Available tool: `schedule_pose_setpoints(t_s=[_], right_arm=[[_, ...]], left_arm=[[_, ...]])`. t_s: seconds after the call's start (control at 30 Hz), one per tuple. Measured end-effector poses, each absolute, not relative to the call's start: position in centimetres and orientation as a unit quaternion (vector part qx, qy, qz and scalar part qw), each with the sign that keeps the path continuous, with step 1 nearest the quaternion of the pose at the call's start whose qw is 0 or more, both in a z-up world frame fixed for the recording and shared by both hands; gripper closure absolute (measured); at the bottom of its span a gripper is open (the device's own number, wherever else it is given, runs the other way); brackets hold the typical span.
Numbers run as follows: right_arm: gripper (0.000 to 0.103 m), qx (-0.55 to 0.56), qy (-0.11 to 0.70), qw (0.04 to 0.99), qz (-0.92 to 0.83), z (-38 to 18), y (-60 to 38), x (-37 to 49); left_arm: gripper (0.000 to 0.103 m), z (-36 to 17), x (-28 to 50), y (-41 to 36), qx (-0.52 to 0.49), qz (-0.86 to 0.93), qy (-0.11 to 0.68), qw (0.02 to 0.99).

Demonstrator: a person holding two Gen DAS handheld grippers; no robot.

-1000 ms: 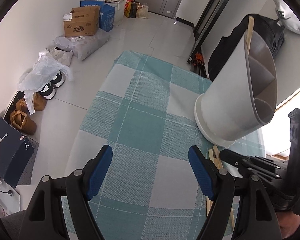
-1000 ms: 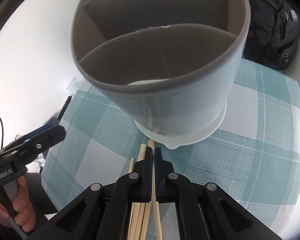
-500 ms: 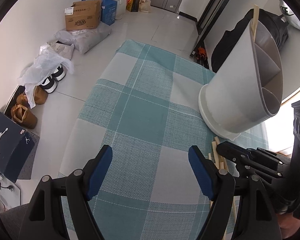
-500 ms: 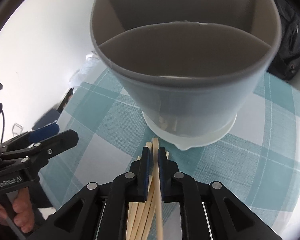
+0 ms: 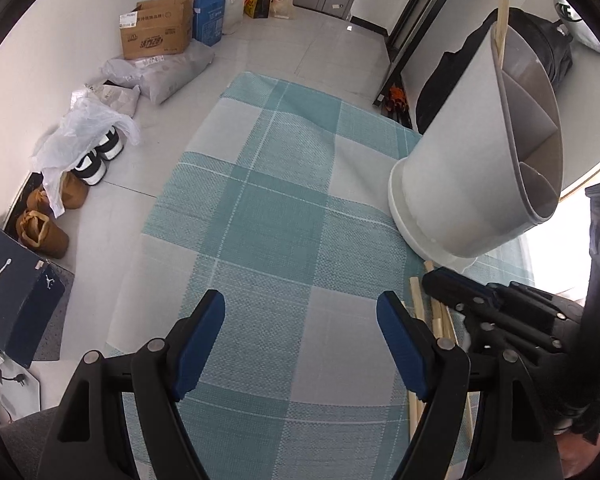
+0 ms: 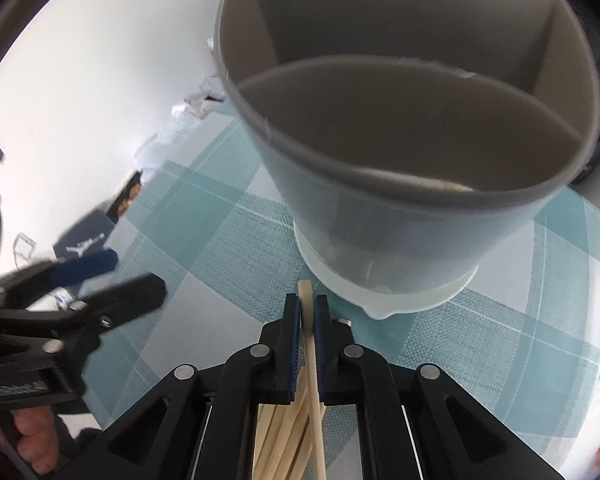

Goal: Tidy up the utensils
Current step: 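Lift chopsticks with the right tool while the left tool grasps another chopstick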

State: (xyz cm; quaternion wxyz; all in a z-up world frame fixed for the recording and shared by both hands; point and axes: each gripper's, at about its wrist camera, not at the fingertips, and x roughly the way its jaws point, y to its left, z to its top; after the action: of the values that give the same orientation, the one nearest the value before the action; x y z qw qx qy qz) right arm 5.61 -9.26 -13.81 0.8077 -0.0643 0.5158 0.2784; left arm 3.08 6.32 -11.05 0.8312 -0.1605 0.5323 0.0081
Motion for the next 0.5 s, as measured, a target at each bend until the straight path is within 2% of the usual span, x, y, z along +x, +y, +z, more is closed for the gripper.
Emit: schedule_pose_setpoints(t_s=[0.5], right_arm=[[0.097,0.119,0.452,0.836,0.288,-7.9,-20.3,3.9]], left_arm=[[0.028,-12.4,2.9,1.9,-0.079,-0.027,0.575,0.814]])
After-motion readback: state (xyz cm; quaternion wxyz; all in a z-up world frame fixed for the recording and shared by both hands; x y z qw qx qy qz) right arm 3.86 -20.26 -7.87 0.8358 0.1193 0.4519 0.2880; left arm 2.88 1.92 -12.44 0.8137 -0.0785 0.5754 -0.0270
